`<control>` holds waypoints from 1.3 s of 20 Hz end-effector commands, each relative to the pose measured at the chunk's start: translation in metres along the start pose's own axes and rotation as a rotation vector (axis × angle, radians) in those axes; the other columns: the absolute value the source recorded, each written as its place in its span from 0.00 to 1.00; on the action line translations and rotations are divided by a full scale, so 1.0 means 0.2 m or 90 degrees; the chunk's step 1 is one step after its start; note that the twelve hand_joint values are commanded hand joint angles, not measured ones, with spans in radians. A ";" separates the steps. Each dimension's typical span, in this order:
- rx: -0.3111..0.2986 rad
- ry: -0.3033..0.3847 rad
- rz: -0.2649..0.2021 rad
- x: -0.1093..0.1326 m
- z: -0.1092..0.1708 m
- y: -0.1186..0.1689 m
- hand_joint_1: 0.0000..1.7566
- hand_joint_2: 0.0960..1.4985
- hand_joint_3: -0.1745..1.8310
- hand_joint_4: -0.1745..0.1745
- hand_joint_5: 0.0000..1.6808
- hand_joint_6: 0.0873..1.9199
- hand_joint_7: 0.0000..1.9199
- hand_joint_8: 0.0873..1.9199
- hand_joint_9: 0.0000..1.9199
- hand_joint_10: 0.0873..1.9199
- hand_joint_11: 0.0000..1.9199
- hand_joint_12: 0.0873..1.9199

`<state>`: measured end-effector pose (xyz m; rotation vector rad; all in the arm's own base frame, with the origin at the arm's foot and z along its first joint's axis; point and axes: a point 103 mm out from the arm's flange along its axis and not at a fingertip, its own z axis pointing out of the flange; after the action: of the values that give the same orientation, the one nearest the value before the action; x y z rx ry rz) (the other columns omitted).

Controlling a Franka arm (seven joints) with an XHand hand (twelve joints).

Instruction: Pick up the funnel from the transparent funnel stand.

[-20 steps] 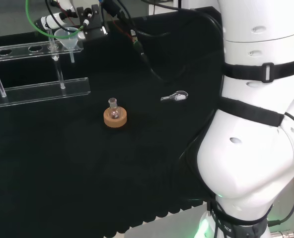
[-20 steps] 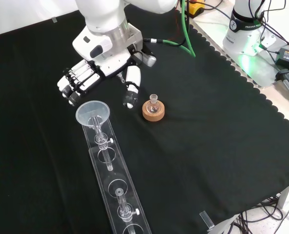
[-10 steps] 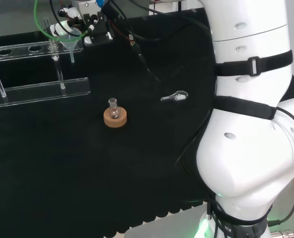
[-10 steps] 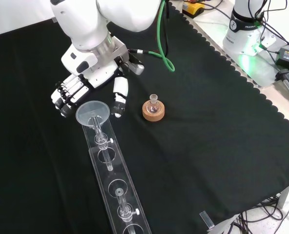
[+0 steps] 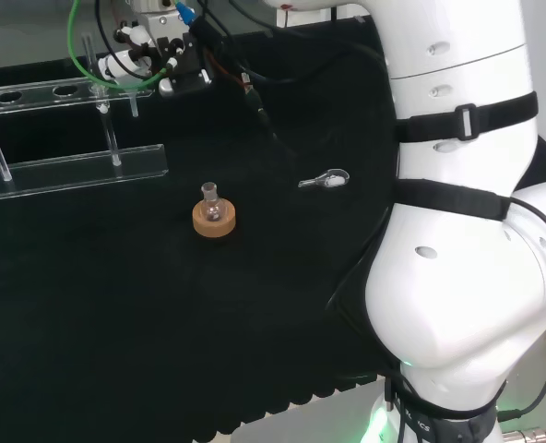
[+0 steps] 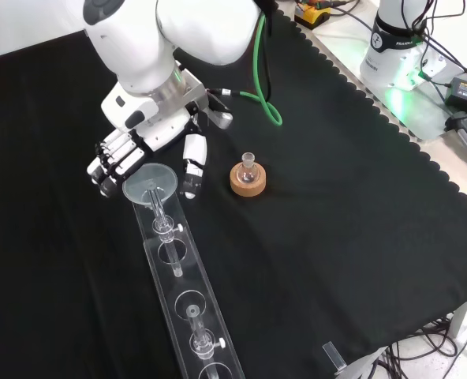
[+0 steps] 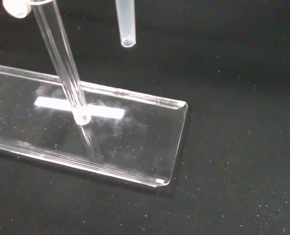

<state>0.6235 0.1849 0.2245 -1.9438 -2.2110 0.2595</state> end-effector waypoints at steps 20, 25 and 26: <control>-0.069 -0.081 0.003 0.05 0.04 0.06 0.00 0.53 0.10 0.53 0.18 0.00 0.03 0.54 0.19 0.55 0.33 0.72; -0.083 -0.086 0.001 0.06 0.06 0.08 0.00 0.54 0.10 0.46 0.22 0.00 0.09 0.59 0.28 0.57 0.42 0.70; -0.093 -0.088 0.002 0.06 0.06 0.08 0.02 0.55 0.11 0.43 0.22 0.00 0.11 0.61 0.33 0.58 0.49 0.68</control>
<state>0.6337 0.1979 0.2115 -2.0438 -2.3585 0.2650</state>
